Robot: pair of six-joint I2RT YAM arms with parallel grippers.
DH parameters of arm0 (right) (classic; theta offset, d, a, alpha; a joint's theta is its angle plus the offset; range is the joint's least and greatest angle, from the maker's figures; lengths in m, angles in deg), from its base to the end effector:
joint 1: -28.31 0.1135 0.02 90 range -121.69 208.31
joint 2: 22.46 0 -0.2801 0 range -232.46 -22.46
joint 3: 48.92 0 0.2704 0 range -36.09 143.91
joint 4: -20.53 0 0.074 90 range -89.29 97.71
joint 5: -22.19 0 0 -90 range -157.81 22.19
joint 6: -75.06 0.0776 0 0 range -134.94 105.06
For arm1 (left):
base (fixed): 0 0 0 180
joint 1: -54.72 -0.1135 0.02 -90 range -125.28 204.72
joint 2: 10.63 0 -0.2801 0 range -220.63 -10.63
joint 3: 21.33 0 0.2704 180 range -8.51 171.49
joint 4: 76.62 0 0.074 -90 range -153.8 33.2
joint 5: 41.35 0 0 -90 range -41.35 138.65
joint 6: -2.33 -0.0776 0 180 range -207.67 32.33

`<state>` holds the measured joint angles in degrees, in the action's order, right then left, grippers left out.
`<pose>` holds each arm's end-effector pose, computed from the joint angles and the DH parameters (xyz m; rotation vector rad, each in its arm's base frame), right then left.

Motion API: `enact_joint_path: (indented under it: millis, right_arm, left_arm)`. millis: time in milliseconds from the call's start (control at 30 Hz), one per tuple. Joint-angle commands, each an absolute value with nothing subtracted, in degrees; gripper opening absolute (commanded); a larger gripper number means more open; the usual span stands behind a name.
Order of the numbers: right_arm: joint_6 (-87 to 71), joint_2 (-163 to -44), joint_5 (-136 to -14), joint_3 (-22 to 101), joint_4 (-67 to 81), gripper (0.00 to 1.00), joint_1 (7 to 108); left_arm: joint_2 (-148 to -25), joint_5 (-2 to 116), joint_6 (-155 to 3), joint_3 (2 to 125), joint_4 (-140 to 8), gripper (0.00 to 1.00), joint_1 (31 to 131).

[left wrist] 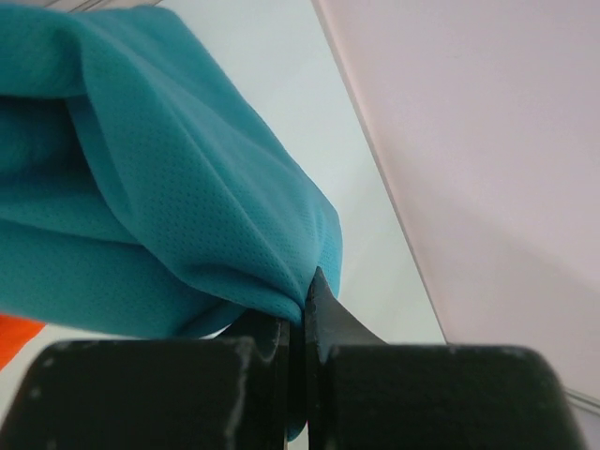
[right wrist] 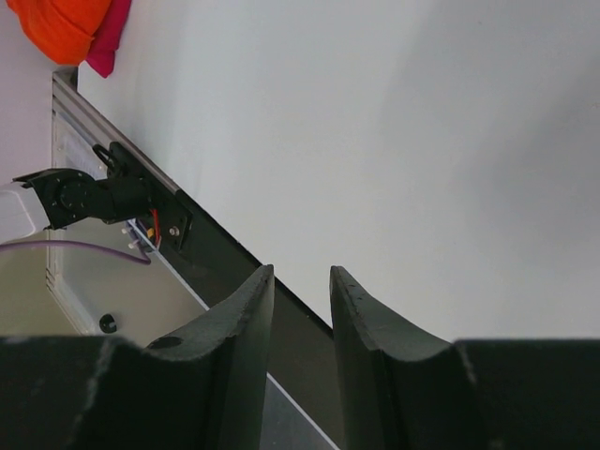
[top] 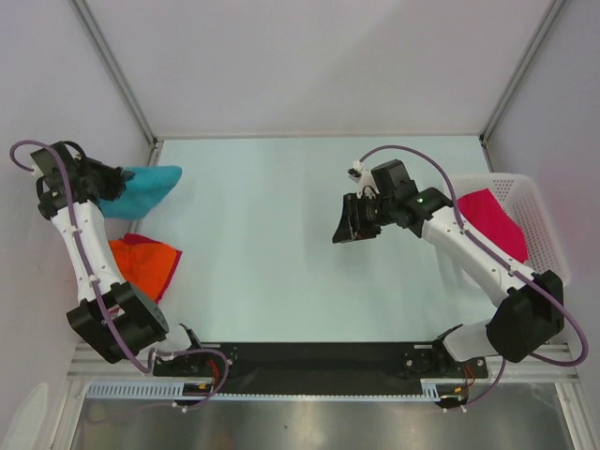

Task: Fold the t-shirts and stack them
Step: Put the neatly folded tshirt into the corner of the board with the left arm

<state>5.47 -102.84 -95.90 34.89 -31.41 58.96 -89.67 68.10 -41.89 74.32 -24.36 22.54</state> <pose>0.2717 0.2035 0.2991 -0.4626 2.4881 0.9800 0.3061 0.1621 0.3800 -1.2270 1.8224 -0.5055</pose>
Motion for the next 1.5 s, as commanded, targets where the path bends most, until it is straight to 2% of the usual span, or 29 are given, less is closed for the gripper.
enact_joint_path:
  millis: [0, 333, 467, 700, 867, 1033, 1467]
  right_arm:
    - [3.87, -102.8, -94.27, 37.29, -32.02, 0.36, 59.34]
    - [1.67, -97.53, -91.72, 34.48, -38.25, 0.35, 59.34]
    - [1.85, -94.8, -91.1, 33.25, -39.4, 0.36, 59.34]
    - [2.64, -94.53, -91.1, 34.13, -39.67, 0.35, 59.34]
    - [3.52, -95.67, -91.01, 35.45, -39.4, 0.35, 59.51]
    - [5.01, -97.25, -90.31, 35.36, -38.09, 0.35, 60.47]
    - [4.84, -102.18, -87.85, 39.58, -39.14, 0.34, 61.88]
  left_arm:
    - [-90.08, 70.01, -43.64, 74.56, -25.74, 0.0, 21.24]
    - [-83.93, 73.17, -48.55, 55.76, -28.38, 0.0, 13.95]
    - [-82.61, 74.58, -50.75, 53.54, -28.46, 0.0, 10.26]
    - [-83.83, 75.9, -51.11, 58.89, -27.41, 0.0, 9.9]
    - [-88.49, 81.96, -48.74, 62.59, -31.36, 0.0, 10.42]
    - [-96.12, 80.56, -49.52, 70.58, -32.07, 0.0, 14.55]
    - [-107.22, 79.77, -52.16, 88.26, -26.36, 0.0, 15.7]
